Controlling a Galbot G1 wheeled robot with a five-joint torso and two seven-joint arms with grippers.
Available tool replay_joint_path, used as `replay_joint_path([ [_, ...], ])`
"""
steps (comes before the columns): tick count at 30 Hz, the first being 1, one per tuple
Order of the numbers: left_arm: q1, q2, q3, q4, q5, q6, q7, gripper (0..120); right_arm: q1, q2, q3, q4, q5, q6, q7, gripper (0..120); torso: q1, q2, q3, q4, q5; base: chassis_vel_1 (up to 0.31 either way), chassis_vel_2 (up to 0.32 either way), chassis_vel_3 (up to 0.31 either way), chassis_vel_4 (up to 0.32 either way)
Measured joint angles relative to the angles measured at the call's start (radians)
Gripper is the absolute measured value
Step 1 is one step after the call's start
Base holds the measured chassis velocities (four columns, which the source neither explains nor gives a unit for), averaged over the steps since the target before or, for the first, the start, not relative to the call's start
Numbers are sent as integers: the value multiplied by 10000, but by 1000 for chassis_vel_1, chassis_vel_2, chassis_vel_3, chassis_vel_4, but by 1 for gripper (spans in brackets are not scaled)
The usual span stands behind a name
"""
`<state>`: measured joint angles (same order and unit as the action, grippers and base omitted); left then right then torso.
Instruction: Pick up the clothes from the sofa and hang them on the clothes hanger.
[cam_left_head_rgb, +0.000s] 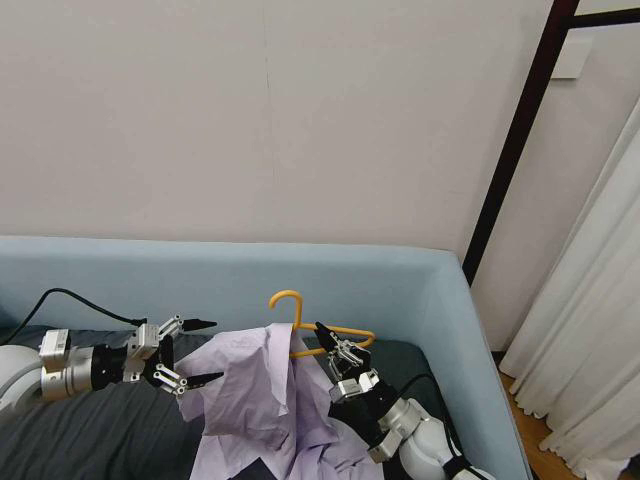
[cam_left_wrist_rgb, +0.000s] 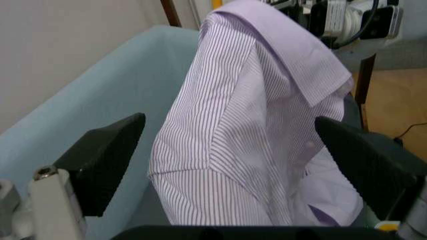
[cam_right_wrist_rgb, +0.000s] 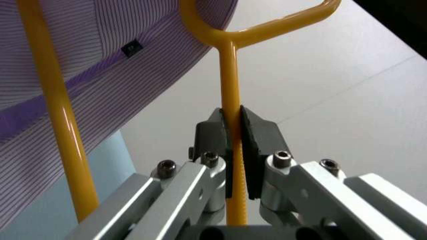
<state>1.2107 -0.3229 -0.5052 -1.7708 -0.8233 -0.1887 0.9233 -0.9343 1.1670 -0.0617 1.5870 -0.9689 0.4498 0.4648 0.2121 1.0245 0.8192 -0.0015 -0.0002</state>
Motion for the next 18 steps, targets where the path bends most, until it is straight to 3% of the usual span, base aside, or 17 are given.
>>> replay_joint_path([
  [10,41,-74,-11,288,218,150,425,88,70,194,-165,106,-397,190,-18,4,0,0,0,0,0,0,0,0,0],
  [14,56,-138,-12,426,217,228,665,69,196,293,-183,91,-733,368,15,4,0,0,0,0,0,0,0,0,0],
  [18,35,-163,-8,503,202,320,858,59,244,328,-147,91,-937,443,67,4,0,0,0,0,0,0,0,0,0],
])
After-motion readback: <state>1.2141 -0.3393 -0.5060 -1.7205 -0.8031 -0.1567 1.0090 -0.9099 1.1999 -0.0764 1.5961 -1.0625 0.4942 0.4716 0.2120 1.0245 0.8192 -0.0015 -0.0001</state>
